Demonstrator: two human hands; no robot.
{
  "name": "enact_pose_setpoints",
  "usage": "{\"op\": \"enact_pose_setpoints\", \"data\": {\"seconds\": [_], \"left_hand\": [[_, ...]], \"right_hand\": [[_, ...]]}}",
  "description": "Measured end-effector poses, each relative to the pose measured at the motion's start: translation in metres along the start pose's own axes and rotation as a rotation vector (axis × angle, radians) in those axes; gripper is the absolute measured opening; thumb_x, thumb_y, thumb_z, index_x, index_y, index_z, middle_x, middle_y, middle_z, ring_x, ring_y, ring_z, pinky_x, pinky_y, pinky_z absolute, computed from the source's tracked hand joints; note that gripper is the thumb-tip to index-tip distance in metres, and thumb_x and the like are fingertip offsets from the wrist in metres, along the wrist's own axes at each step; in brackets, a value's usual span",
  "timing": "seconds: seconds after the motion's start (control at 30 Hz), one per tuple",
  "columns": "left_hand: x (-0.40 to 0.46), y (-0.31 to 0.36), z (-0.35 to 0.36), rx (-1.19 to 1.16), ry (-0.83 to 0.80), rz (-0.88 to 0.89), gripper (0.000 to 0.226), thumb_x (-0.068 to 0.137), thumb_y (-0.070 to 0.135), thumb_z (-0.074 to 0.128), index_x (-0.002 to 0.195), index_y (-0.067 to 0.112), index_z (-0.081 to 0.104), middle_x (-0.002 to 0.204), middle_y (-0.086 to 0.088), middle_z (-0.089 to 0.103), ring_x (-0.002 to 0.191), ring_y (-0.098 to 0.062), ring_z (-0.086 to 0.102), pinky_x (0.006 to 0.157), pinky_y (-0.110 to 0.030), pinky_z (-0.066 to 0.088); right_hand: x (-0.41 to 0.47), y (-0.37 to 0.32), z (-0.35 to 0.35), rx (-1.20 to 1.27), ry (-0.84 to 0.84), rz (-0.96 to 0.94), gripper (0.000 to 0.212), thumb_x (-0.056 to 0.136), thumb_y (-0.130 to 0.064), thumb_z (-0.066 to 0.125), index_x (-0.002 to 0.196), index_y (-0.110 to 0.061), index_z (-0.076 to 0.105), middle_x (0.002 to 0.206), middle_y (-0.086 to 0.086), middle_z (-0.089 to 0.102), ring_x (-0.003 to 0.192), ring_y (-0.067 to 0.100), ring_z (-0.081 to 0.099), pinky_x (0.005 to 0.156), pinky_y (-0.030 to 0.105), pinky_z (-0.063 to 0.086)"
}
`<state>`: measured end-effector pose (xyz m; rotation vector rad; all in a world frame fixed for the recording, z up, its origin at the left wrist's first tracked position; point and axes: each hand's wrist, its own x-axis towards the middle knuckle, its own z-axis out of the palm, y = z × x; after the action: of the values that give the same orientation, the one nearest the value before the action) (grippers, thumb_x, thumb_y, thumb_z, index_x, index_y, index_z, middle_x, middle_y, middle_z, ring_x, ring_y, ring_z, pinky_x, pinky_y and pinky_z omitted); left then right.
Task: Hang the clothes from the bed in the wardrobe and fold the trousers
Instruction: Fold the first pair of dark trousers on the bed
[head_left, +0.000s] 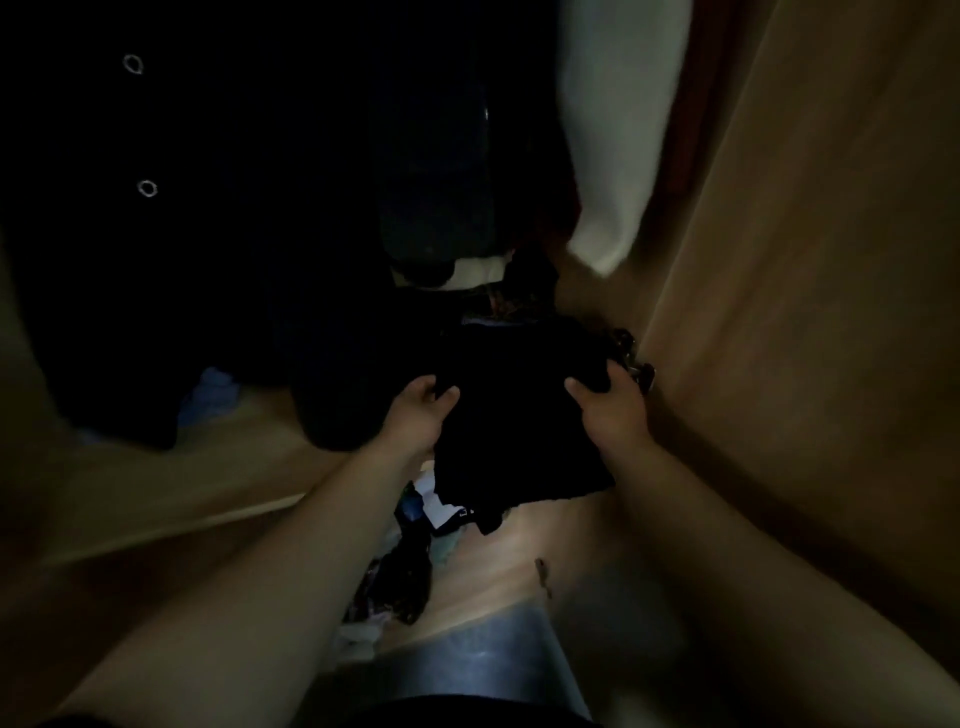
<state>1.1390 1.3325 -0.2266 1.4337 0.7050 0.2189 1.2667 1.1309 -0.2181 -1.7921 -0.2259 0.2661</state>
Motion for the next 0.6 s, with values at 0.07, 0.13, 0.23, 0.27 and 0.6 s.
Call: {"op": "enact_pose_setpoints", "data": {"seconds": [0.07, 0.13, 0.23, 0.27, 0.6], "left_hand": [[0.026, 0.003, -0.001, -0.035, -0.008, -0.029, 0.043, 0.102, 0.025, 0.057, 0.142, 0.024, 0.043, 0.118, -0.003, 0.063, 0.095, -0.018, 0.063, 0.076, -0.035, 0.055], [0.049, 0.004, 0.0, -0.066, 0.031, -0.02, 0.045, 0.101, 0.026, 0.06, 0.142, 0.022, 0.045, 0.119, -0.004, 0.063, 0.096, -0.017, 0.063, 0.074, -0.033, 0.054], [0.088, 0.004, 0.005, -0.041, 0.111, 0.02, 0.052, 0.098, 0.032, 0.064, 0.145, 0.019, 0.046, 0.128, -0.008, 0.063, 0.106, -0.024, 0.064, 0.083, -0.037, 0.057], [0.1, 0.003, 0.009, -0.039, 0.141, 0.03, 0.051, 0.098, 0.032, 0.064, 0.143, 0.017, 0.048, 0.127, -0.009, 0.064, 0.108, -0.026, 0.065, 0.086, -0.039, 0.057], [0.141, -0.013, 0.044, 0.836, 0.347, 0.148, 0.052, 0.1, 0.032, 0.053, 0.14, 0.002, 0.037, 0.137, -0.022, 0.052, 0.124, -0.038, 0.054, 0.094, -0.039, 0.046]], "right_hand": [[0.029, 0.0, 0.009, -0.033, 0.001, -0.038, 0.042, 0.096, -0.022, 0.066, 0.137, -0.018, 0.058, 0.128, 0.003, 0.066, 0.121, 0.023, 0.059, 0.108, 0.037, 0.043], [0.058, 0.002, 0.02, -0.096, -0.009, -0.085, 0.043, 0.096, -0.021, 0.065, 0.138, -0.014, 0.057, 0.131, 0.006, 0.064, 0.124, 0.024, 0.057, 0.104, 0.03, 0.04], [0.106, 0.008, 0.036, -0.175, -0.018, -0.127, 0.046, 0.096, -0.02, 0.065, 0.14, -0.01, 0.054, 0.134, 0.011, 0.062, 0.127, 0.028, 0.055, 0.1, 0.026, 0.038], [0.122, 0.01, 0.041, -0.21, -0.019, -0.145, 0.048, 0.096, -0.021, 0.065, 0.141, -0.009, 0.053, 0.135, 0.012, 0.061, 0.128, 0.03, 0.055, 0.1, 0.027, 0.038], [0.174, 0.053, 0.069, -0.771, 0.082, -0.339, 0.06, 0.091, -0.023, 0.063, 0.144, -0.004, 0.041, 0.147, 0.02, 0.042, 0.134, 0.038, 0.043, 0.109, 0.041, 0.039]]}}
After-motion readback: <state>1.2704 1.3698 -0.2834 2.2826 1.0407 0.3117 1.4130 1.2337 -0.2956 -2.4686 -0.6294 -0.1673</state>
